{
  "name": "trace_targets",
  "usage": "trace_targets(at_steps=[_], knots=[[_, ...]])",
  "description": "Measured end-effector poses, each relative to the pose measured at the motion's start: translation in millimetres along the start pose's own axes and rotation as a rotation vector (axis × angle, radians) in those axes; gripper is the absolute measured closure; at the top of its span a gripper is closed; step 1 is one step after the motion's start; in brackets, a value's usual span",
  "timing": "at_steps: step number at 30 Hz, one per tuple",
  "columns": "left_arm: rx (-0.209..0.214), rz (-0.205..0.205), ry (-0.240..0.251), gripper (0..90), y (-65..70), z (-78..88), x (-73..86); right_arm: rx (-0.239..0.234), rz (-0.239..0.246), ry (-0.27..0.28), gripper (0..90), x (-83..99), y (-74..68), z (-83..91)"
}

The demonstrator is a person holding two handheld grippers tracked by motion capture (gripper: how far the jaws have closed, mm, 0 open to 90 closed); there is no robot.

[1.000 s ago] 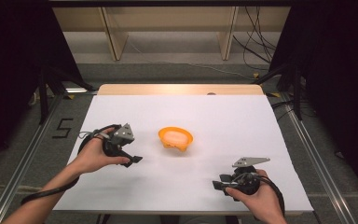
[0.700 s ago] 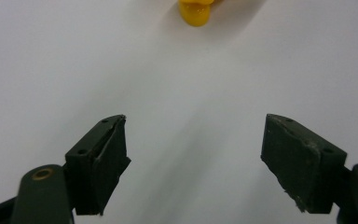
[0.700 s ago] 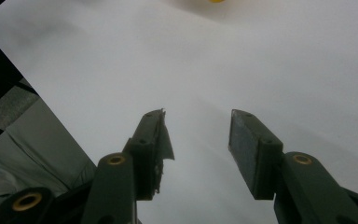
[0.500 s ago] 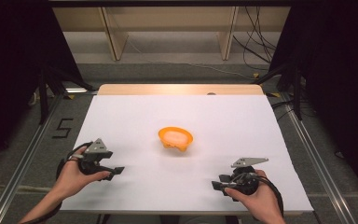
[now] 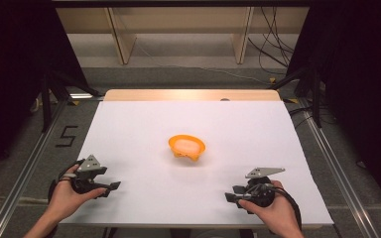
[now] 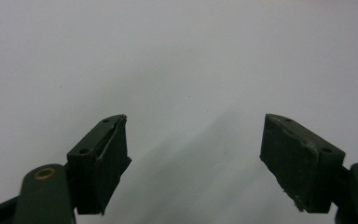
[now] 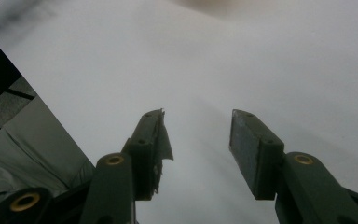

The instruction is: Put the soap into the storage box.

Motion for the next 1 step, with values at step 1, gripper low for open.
trace_targets(at_steps=[1], knots=[[0.003, 0.005, -0.003, 22.7, -0.4, -0.3, 0.6, -0.002, 0.0, 0.0, 55.0, 0.0, 0.0, 0.0]])
Point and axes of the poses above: each handheld gripper's, and its own axes: z roughly backward along the jaws, x roughly out of its underside, y roughly to its right, the point moved 6 cm from there along -z, roughly forward along the jaws, and after that the axes turned 12 degrees about -x, right-handed, at the moved point
